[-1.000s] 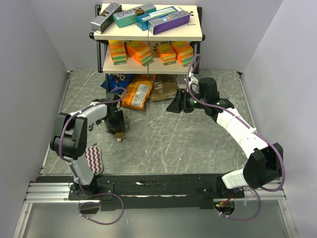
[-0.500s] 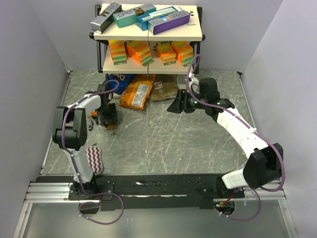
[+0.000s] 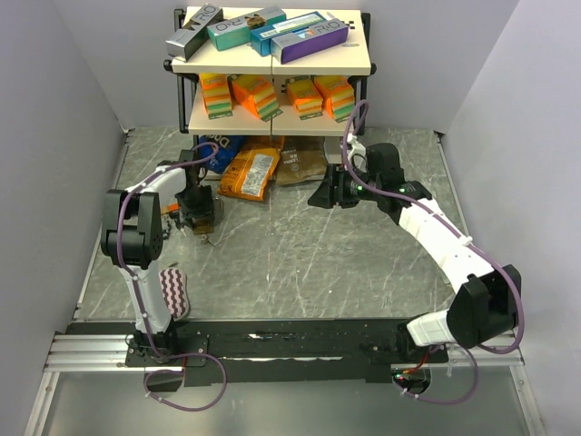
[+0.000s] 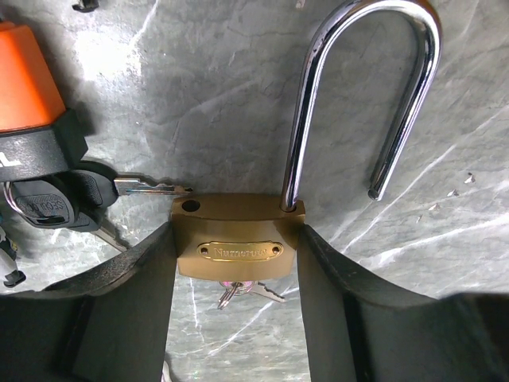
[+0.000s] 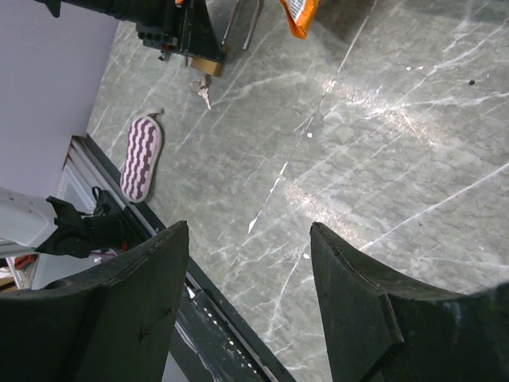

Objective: Unlock with the key

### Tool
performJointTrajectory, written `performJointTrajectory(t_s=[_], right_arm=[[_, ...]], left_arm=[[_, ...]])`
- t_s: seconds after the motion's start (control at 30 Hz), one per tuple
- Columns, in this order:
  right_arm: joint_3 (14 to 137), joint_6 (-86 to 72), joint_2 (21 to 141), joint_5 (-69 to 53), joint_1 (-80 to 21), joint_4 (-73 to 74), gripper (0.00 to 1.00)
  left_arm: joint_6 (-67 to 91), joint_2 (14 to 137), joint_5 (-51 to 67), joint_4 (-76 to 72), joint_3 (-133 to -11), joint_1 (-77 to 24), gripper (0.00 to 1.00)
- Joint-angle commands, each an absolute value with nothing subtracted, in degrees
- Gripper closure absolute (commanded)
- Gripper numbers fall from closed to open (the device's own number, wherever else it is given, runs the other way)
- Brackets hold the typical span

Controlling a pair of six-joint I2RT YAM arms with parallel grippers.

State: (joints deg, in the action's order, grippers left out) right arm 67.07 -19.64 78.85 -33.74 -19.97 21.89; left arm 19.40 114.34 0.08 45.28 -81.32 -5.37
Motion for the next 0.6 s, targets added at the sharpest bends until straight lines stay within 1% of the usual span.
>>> performJointTrajectory(t_s=[0.0,0.07,0.1,0.2,0.3,0.37,0.57], right_arm=[[69.0,-18.9,75.2,-32.7,-19.2,22.0,0.31],[69.1,-18.7,75.1,-32.5,-19.0,22.2,0.31],[69.1,-18.6,75.1,-32.3,-18.8,22.3,0.31],[68.9,-18.5,74.7,-32.1,-18.5,22.4,0.31],[68.7,-18.4,74.0,-31.8,-18.1,22.7,0.31],[68.6,-18.3,73.4,-31.3,-17.9,22.9,0.3],[67.6,-18.9,71.0,-30.5,-15.5,23.6,0.3]], left_arm=[[19.8,115.8,-3.1,38.8,-80.9,-4.5,0.45],[20.0,114.9,-2.8,39.1,-81.2,-4.5,0.38],[20.0,114.5,-2.7,39.1,-81.2,-4.6,0.32],[20.0,112.9,-1.7,39.0,-81.6,-4.6,0.25],[20.0,112.0,-1.0,39.6,-82.4,-4.6,0.22],[20.0,111.1,-0.8,40.1,-83.1,-4.6,0.14],[19.5,105.7,2.1,38.9,-83.0,-4.7,0.1]])
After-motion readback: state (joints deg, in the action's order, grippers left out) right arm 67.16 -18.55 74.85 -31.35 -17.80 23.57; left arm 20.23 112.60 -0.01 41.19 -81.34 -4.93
